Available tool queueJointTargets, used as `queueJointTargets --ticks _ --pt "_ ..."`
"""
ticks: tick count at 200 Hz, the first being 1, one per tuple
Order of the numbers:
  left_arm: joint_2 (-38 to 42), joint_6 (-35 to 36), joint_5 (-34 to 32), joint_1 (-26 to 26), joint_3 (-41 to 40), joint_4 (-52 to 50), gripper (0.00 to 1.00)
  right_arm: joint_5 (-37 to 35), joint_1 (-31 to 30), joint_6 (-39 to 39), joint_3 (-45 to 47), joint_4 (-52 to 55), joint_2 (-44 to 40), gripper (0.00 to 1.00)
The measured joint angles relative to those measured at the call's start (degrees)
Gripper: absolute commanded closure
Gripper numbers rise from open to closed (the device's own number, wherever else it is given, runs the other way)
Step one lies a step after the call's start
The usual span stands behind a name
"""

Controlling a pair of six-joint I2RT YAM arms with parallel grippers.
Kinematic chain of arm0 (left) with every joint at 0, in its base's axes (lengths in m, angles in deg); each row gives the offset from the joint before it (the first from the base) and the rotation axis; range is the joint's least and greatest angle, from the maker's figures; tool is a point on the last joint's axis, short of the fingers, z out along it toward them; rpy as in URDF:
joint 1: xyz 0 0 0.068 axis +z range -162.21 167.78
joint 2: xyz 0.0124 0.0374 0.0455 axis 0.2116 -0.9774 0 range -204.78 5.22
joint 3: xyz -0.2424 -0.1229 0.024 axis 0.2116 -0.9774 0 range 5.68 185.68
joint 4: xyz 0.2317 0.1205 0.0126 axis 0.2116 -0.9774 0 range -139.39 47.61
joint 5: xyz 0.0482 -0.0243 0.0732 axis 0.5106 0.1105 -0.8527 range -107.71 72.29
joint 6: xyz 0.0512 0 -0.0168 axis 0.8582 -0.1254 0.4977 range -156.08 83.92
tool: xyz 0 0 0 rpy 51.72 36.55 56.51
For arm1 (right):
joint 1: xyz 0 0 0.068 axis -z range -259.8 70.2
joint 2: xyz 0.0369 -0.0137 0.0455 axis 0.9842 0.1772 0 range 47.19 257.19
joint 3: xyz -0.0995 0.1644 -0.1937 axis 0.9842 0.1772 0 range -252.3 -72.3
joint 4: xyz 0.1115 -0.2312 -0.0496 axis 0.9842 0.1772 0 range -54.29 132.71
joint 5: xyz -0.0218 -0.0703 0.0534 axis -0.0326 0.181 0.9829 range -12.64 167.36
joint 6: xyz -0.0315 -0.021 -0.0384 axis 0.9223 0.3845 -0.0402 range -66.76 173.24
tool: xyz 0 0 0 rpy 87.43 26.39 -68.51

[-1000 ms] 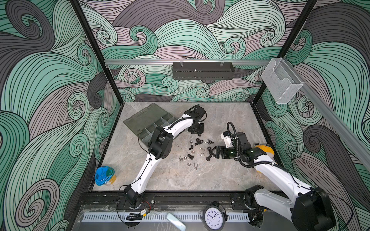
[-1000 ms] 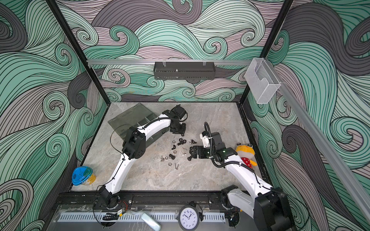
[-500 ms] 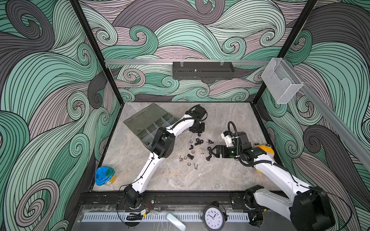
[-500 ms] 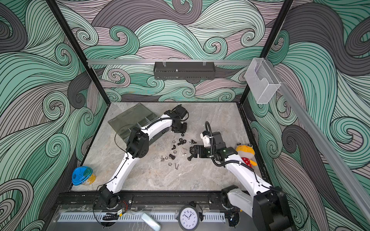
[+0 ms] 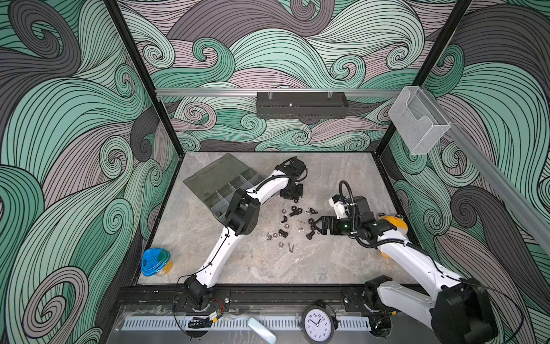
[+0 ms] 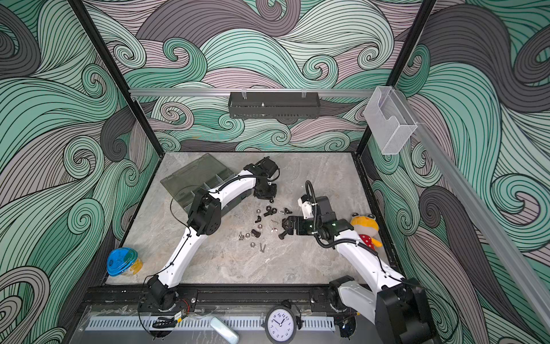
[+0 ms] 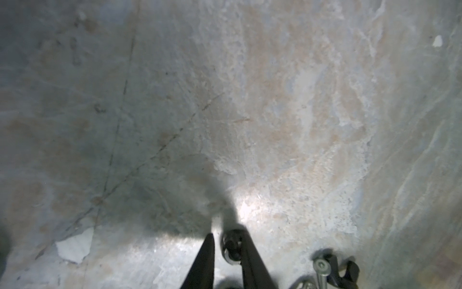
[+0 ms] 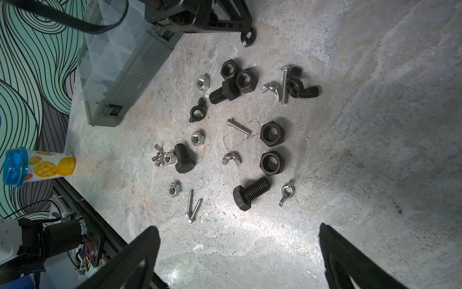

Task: Sort the screws and nuts into containers
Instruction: Pick up the nut at the center of the table.

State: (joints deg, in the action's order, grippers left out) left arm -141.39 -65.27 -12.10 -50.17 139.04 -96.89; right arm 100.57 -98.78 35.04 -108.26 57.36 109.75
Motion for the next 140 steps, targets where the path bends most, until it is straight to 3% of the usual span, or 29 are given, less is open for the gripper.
queueJointTargets --ticks 140 --pt "-0.20 0.72 -0.79 0.70 0.72 0.17 1.00 0.81 0.31 -0.07 0.00 -0.26 0.83 0.01"
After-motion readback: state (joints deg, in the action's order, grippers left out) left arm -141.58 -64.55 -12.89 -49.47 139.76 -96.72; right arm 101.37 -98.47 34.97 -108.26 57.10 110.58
